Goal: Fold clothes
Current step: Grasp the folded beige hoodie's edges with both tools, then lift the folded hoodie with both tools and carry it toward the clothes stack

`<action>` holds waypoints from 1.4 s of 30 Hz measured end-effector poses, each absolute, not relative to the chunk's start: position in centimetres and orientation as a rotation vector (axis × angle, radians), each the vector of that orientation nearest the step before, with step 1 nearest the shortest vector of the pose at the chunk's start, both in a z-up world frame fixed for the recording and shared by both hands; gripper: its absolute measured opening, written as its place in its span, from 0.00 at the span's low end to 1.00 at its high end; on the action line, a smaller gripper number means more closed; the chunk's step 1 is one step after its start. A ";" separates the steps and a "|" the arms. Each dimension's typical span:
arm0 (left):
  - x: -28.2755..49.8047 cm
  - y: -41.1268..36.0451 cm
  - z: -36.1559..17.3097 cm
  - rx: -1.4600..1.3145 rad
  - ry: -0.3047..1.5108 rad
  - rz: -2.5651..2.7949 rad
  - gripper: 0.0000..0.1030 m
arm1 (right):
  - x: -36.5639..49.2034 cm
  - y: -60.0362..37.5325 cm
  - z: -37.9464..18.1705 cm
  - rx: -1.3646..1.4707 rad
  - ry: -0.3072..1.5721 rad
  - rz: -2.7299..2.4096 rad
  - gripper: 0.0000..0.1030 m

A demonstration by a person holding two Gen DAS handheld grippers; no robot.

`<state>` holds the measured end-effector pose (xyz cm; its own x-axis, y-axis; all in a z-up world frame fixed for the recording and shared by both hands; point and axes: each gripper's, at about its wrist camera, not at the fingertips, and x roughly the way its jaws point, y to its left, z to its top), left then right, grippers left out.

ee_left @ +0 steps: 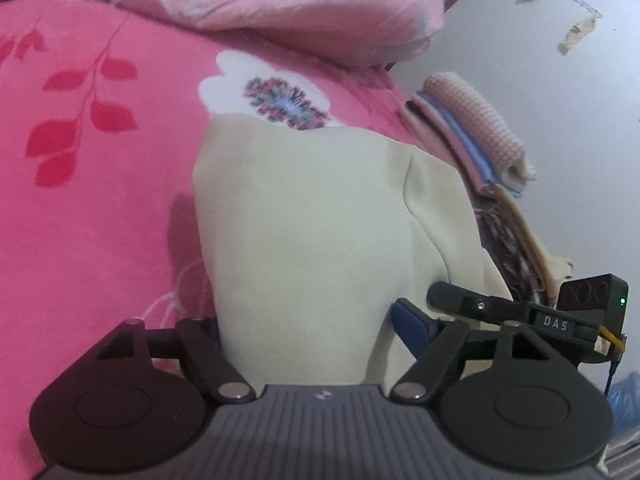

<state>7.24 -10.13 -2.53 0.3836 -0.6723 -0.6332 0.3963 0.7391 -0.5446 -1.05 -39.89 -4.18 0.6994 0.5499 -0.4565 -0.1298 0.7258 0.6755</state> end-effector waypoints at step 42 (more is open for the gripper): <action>15.4 -11.7 0.9 -0.306 0.969 -0.800 0.75 | 8.1 -34.7 3.8 0.324 0.704 0.266 0.27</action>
<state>15.43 -11.68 0.89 0.3144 -0.7239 -0.6142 0.4662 0.6813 -0.5644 8.10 -34.72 3.81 0.7322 0.3449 -0.5873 -0.1293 0.9170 0.3774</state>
